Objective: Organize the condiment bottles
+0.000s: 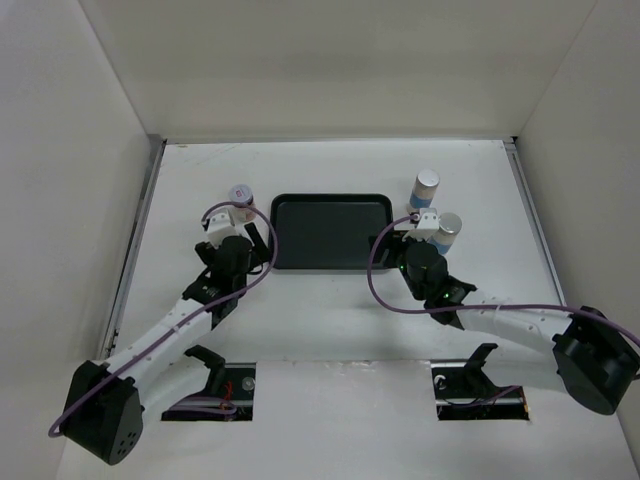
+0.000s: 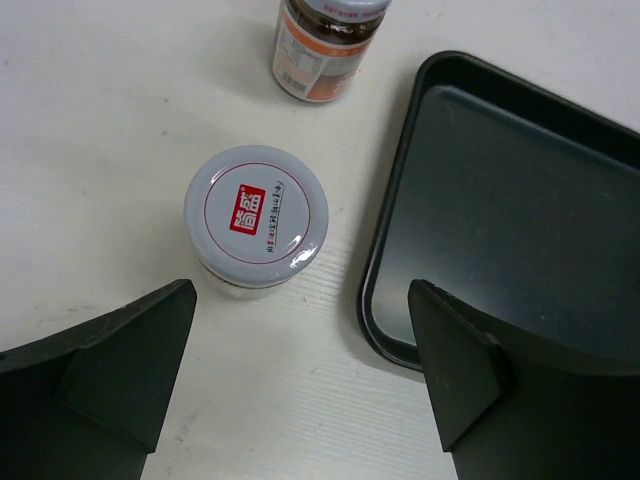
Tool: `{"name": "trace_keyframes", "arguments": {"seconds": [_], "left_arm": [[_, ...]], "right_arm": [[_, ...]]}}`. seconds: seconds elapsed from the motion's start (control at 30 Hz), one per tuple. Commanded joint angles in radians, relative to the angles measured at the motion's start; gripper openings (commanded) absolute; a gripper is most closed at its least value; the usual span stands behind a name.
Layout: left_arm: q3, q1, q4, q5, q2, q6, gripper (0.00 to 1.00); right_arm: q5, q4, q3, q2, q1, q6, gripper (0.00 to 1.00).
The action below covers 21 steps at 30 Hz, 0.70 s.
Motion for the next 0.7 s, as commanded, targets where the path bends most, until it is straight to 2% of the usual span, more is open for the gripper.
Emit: {"name": "trace_keyframes", "arguments": {"seconds": [0.0, 0.03, 0.13, 0.3, 0.43, 0.6, 0.67], "left_arm": [[0.084, -0.004, 0.043, 0.003, 0.091, 0.045, 0.93], [0.092, -0.004, 0.049, 0.003, 0.124, 0.051, 0.94], [0.109, -0.007, 0.046, -0.032, 0.187, 0.04, 0.93], [0.097, -0.044, 0.064, -0.177, 0.181, 0.04, 0.93], [0.101, 0.002, 0.098, -0.184, 0.224, 0.046, 0.93], [0.141, 0.039, 0.176, -0.165, 0.356, 0.049, 0.82], [0.152, 0.04, 0.196, -0.161, 0.391, 0.057, 0.72]], "right_arm": [[-0.01, 0.05, 0.038, -0.017, 0.009, -0.004, 0.81], [-0.01, 0.043, 0.041, -0.013, 0.009, -0.006, 0.88], [-0.008, 0.052, 0.043, -0.013, 0.01, -0.009, 1.0], [-0.011, 0.035, 0.051, -0.001, 0.01, -0.009, 1.0], [-0.017, 0.035, 0.055, 0.018, 0.01, -0.007, 1.0], [-0.019, 0.039, 0.052, 0.018, 0.01, -0.009, 1.0], [-0.017, 0.033, 0.052, 0.013, 0.01, -0.01, 1.0]]}}
